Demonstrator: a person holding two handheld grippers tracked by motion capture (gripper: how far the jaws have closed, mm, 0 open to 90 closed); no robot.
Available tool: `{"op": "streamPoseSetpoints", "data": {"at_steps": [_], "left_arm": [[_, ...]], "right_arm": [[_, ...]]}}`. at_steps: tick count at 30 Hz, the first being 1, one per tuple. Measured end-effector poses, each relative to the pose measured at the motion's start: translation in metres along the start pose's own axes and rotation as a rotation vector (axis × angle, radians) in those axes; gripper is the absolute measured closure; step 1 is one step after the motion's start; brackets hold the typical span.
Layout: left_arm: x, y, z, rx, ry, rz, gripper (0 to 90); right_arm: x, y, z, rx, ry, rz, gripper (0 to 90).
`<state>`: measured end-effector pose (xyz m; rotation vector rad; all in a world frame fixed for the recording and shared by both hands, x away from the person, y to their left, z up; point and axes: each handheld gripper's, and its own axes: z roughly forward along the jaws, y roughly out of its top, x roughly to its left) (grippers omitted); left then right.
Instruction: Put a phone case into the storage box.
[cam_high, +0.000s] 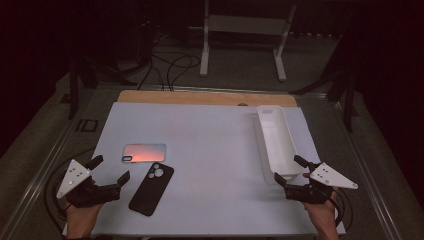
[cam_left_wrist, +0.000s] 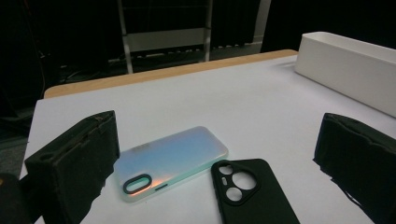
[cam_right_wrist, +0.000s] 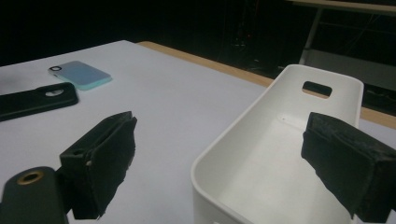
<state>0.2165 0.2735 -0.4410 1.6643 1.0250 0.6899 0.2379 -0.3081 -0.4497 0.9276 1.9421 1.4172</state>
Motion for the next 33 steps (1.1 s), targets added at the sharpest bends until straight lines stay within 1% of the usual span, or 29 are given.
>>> {"op": "streamPoseSetpoints", "data": {"at_steps": [4,13,20,29,33], "left_arm": [[-0.001,-0.001,0.001,0.010,0.006,0.004,0.3],[0.001,-0.002,0.001,0.007,0.015,-0.008,0.3],[0.000,-0.003,0.003,0.015,0.015,-0.006,0.3],[-0.002,-0.001,0.008,0.039,0.035,0.007,0.4],[-0.001,0.000,0.012,0.051,0.040,0.003,0.5]], "right_arm": [[0.000,-0.001,0.002,0.006,0.002,0.002,9.7],[0.001,-0.001,0.003,0.010,0.002,0.005,9.7],[0.002,-0.001,0.004,0.011,0.001,0.002,9.6],[0.005,-0.001,0.008,0.012,0.014,0.004,9.7],[0.006,0.000,0.010,0.014,0.020,-0.001,9.7]]}}
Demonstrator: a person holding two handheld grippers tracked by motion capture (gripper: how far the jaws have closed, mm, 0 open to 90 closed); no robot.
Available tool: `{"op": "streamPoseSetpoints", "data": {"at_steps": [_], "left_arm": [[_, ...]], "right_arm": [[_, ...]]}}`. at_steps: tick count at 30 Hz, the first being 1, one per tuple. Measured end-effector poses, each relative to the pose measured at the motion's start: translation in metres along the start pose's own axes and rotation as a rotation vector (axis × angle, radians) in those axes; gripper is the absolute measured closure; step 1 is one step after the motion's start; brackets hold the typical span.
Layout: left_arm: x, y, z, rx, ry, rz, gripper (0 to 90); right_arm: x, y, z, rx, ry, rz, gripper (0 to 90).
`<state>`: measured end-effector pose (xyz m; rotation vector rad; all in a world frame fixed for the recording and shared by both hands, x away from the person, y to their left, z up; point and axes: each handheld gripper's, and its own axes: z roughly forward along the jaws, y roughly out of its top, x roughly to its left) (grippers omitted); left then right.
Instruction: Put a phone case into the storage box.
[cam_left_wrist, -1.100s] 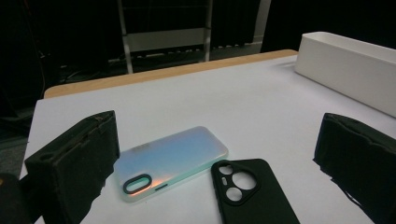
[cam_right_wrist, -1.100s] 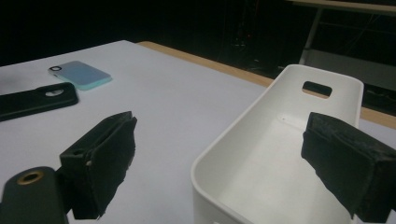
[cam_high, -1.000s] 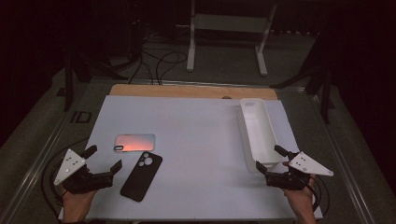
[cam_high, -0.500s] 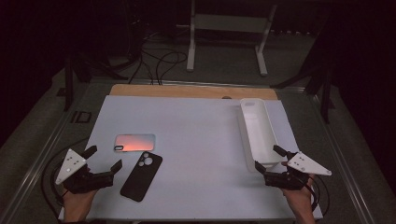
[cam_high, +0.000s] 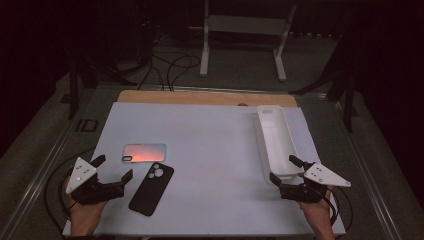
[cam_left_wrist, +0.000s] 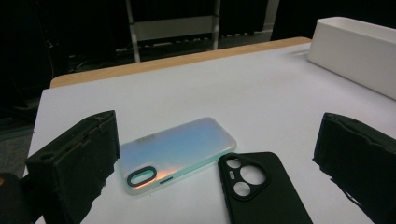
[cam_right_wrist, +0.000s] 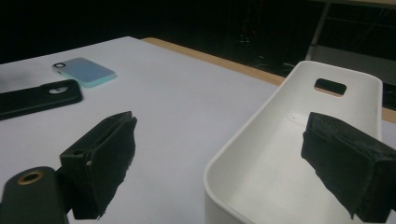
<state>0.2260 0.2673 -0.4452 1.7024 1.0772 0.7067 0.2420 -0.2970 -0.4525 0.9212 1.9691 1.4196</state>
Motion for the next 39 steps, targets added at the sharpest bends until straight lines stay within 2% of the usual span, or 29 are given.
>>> {"op": "streamPoseSetpoints", "data": {"at_steps": [10,16,21,23,25,26,28,30,39], "left_arm": [[0.001,0.004,0.010,0.008,-0.005,-0.006,0.5],[0.010,0.005,0.021,0.034,0.013,-0.018,0.6],[0.017,0.007,0.027,0.044,0.038,-0.027,0.9],[0.022,0.009,0.033,0.068,0.064,-0.019,1.0],[0.024,0.009,0.035,0.076,0.068,-0.024,2.5],[0.027,0.009,0.039,0.083,0.094,-0.027,4.5],[0.030,0.009,0.041,0.085,0.097,-0.033,6.5],[0.035,0.009,0.046,0.089,0.121,-0.043,14.8],[0.050,0.005,0.062,0.137,0.161,-0.077,45.2]], "right_arm": [[0.006,0.001,0.009,0.008,0.023,-0.004,9.7],[0.009,0.001,0.013,0.010,0.033,-0.007,9.7],[0.010,0.001,0.014,0.011,0.037,-0.010,9.7],[0.010,0.001,0.015,0.015,0.039,-0.011,9.7],[0.010,0.000,0.015,0.018,0.039,-0.011,9.7],[0.011,0.000,0.015,0.018,0.039,-0.011,9.7],[0.011,0.000,0.016,0.019,0.040,-0.011,9.7],[0.011,0.000,0.016,0.020,0.041,-0.012,9.7],[0.010,-0.001,0.016,0.020,0.042,-0.013,9.7]]}}
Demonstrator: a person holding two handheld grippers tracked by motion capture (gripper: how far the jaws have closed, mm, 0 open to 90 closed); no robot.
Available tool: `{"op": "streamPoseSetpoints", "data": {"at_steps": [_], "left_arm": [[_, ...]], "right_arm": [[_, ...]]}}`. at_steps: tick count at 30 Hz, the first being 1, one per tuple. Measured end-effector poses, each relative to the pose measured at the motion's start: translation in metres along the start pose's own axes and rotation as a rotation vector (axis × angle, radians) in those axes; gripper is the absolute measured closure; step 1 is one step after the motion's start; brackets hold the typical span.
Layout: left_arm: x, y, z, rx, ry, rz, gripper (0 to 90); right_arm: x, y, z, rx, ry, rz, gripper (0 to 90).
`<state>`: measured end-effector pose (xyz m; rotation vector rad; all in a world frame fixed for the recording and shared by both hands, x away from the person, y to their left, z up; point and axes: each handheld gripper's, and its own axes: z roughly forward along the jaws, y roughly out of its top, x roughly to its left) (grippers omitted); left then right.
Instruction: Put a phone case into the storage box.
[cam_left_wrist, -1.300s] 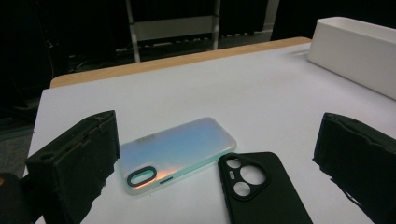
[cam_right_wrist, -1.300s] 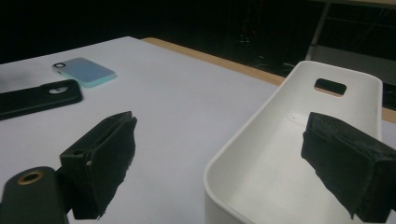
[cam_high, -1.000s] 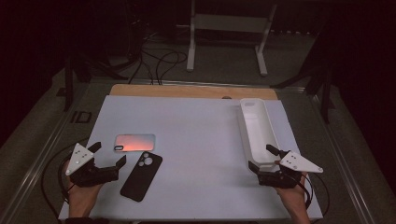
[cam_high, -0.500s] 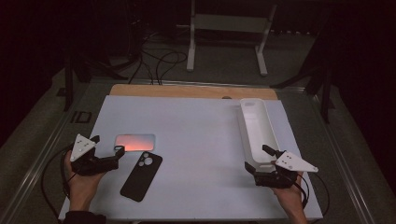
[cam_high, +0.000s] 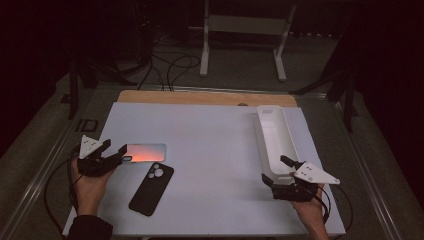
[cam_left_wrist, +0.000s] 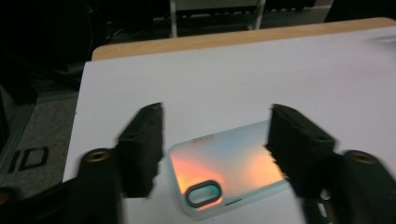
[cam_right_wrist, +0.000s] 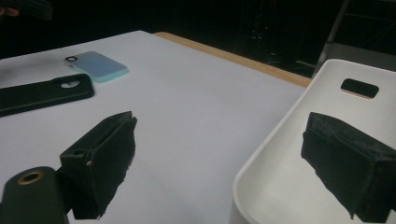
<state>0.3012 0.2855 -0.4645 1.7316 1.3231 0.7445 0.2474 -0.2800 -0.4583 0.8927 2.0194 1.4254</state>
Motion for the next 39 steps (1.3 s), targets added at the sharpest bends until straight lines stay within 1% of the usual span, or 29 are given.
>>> {"op": "streamPoseSetpoints", "data": {"at_steps": [1,2,3,4,5,6,8,10,11,14,15,16,17,18,19,23,24,25,27,30,31,32,34,36,37,39], "left_arm": [[0.004,-0.002,0.006,0.023,0.010,-0.004,48.8],[0.005,-0.002,0.010,0.035,0.013,-0.007,52.1],[0.005,-0.002,0.010,0.035,0.013,-0.007,55.0],[0.008,-0.003,0.015,0.059,0.018,-0.013,57.7],[0.008,-0.003,0.015,0.059,0.018,-0.013,61.2],[0.011,-0.005,0.021,0.084,0.018,-0.018,64.1],[0.013,-0.006,0.026,0.103,0.021,-0.016,69.5],[0.014,-0.007,0.027,0.109,0.024,-0.018,73.6],[0.016,-0.008,0.031,0.117,0.027,-0.027,75.7],[0.018,-0.009,0.036,0.145,0.047,-0.036,83.6],[0.018,-0.009,0.036,0.145,0.047,-0.036,87.2],[0.019,-0.011,0.039,0.169,0.052,-0.039,89.1],[0.019,-0.011,0.039,0.169,0.052,-0.039,89.5],[0.020,-0.011,0.041,0.183,0.054,-0.038,89.5],[0.021,-0.013,0.045,0.212,0.063,-0.044,89.9],[0.023,-0.017,0.053,0.271,0.087,-0.061,89.9],[0.024,-0.018,0.054,0.279,0.092,-0.066,89.9],[0.024,-0.018,0.054,0.279,0.092,-0.066,89.9],[0.025,-0.020,0.058,0.304,0.096,-0.076,89.9],[0.024,-0.022,0.063,0.334,0.093,-0.073,89.9],[0.024,-0.022,0.063,0.334,0.093,-0.073,89.9],[0.022,-0.024,0.069,0.354,0.093,-0.067,89.9],[0.021,-0.022,0.071,0.346,0.085,-0.077,89.9],[0.017,-0.020,0.075,0.346,0.079,-0.065,89.9],[0.015,-0.019,0.077,0.344,0.065,-0.064,89.9],[0.008,-0.016,0.083,0.346,0.061,-0.043,90.0]], "right_arm": [[0.000,0.000,0.000,0.001,0.001,0.000,9.7],[0.000,0.000,0.000,0.001,0.001,0.000,9.8],[0.000,0.000,0.000,0.001,0.001,-0.001,9.7],[0.000,0.000,0.000,0.000,0.001,-0.002,9.7],[0.000,0.000,0.000,0.000,0.000,-0.002,9.7],[0.000,0.000,0.000,0.000,0.000,-0.001,9.7],[0.000,0.000,0.000,0.000,0.000,0.001,9.7],[0.000,0.000,0.000,0.000,0.000,-0.001,9.8],[0.000,0.000,0.000,0.000,0.000,-0.001,9.7],[0.000,-0.001,0.000,0.002,0.000,0.000,9.7],[0.000,-0.001,0.000,0.002,0.000,0.000,9.7],[0.000,-0.001,0.000,0.002,0.001,0.000,9.7],[0.000,-0.001,0.000,0.003,0.002,-0.001,9.7],[0.000,-0.001,0.000,0.003,0.002,-0.001,9.7],[0.000,-0.001,0.000,0.002,0.002,-0.003,9.7],[0.000,-0.001,0.001,0.002,0.002,-0.002,9.8],[0.000,-0.001,0.000,0.003,0.001,-0.002,9.7],[0.000,-0.001,0.000,0.003,0.001,-0.002,9.7],[0.000,-0.001,0.000,0.002,0.001,-0.002,9.8],[0.000,-0.001,0.000,0.002,0.000,0.000,9.7],[0.000,-0.001,0.000,0.002,0.000,0.000,9.7],[0.000,-0.001,0.000,0.002,0.000,0.000,9.8],[0.000,-0.001,0.000,0.002,0.001,-0.002,9.8],[0.001,-0.001,0.001,0.004,0.002,-0.001,9.8],[0.001,-0.001,0.001,0.005,0.002,-0.001,9.8],[0.001,-0.001,0.002,0.006,0.004,-0.005,9.7]]}}
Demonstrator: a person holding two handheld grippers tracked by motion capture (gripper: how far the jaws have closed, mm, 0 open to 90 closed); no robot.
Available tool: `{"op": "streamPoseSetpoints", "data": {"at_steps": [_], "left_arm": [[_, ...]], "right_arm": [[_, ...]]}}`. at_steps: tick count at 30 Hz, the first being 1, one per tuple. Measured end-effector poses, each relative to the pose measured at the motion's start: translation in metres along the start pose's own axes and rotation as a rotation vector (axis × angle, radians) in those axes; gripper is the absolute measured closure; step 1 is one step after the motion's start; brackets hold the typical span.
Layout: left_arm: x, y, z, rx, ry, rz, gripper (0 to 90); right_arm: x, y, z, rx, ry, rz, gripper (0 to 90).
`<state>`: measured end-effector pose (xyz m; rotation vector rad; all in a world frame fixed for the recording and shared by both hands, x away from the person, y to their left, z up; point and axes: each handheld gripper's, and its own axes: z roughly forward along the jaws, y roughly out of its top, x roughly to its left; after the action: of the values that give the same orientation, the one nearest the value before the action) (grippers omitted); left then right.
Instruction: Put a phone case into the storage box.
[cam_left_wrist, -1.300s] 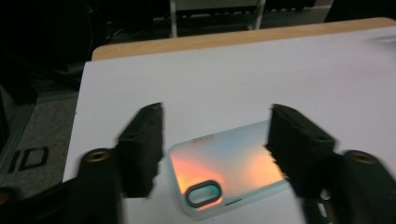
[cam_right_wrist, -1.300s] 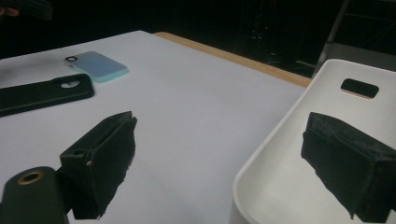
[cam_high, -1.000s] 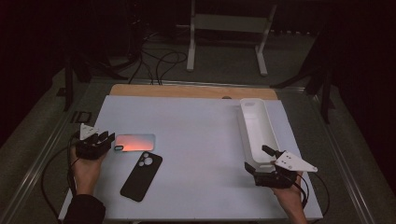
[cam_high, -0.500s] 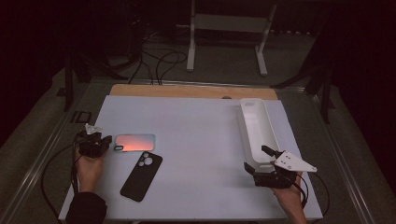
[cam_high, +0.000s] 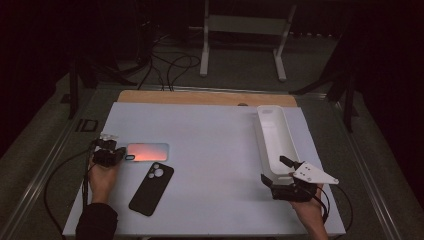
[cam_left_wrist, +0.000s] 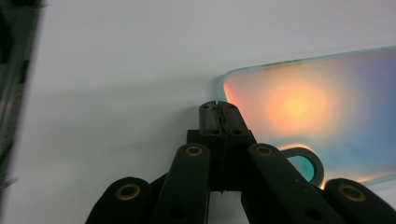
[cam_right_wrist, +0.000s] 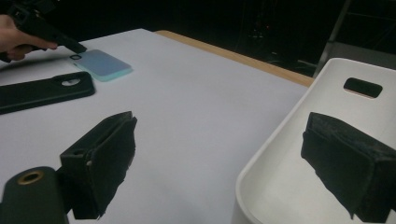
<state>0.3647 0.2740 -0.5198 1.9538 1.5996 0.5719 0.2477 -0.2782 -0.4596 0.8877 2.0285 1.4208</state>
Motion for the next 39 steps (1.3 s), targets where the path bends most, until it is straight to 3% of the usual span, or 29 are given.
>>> {"op": "streamPoseSetpoints", "data": {"at_steps": [5,9,17,24,29,30,34,36,39], "left_arm": [[-0.021,0.012,0.010,0.007,-0.017,0.061,89.9],[-0.040,0.018,0.017,-0.003,-0.067,0.122,89.8],[-0.074,0.023,0.024,-0.019,-0.167,0.197,89.8],[-0.077,0.024,0.024,-0.019,-0.175,0.201,89.6],[-0.072,0.027,0.007,-0.101,-0.169,0.169,88.8],[-0.070,0.028,0.000,-0.128,-0.172,0.159,86.7],[-0.063,0.026,-0.036,-0.266,-0.223,0.120,63.3],[-0.062,0.021,-0.055,-0.330,-0.229,0.113,51.2],[-0.061,0.013,-0.077,-0.350,-0.224,0.101,28.0]], "right_arm": [[0.000,0.000,0.000,0.000,0.000,-0.001,9.8],[-0.001,0.000,0.000,-0.001,-0.002,0.001,9.8],[0.000,-0.001,0.000,0.002,-0.001,-0.005,9.8],[0.000,-0.001,0.000,0.006,0.000,-0.004,9.8],[-0.001,-0.002,-0.001,0.005,-0.005,-0.002,9.8],[-0.001,-0.002,-0.001,0.003,-0.005,0.001,9.8],[-0.002,-0.002,-0.001,0.002,-0.006,0.002,9.8],[-0.001,-0.003,-0.001,0.001,-0.004,0.004,9.8],[0.000,-0.003,-0.001,-0.002,0.000,0.006,9.8]]}}
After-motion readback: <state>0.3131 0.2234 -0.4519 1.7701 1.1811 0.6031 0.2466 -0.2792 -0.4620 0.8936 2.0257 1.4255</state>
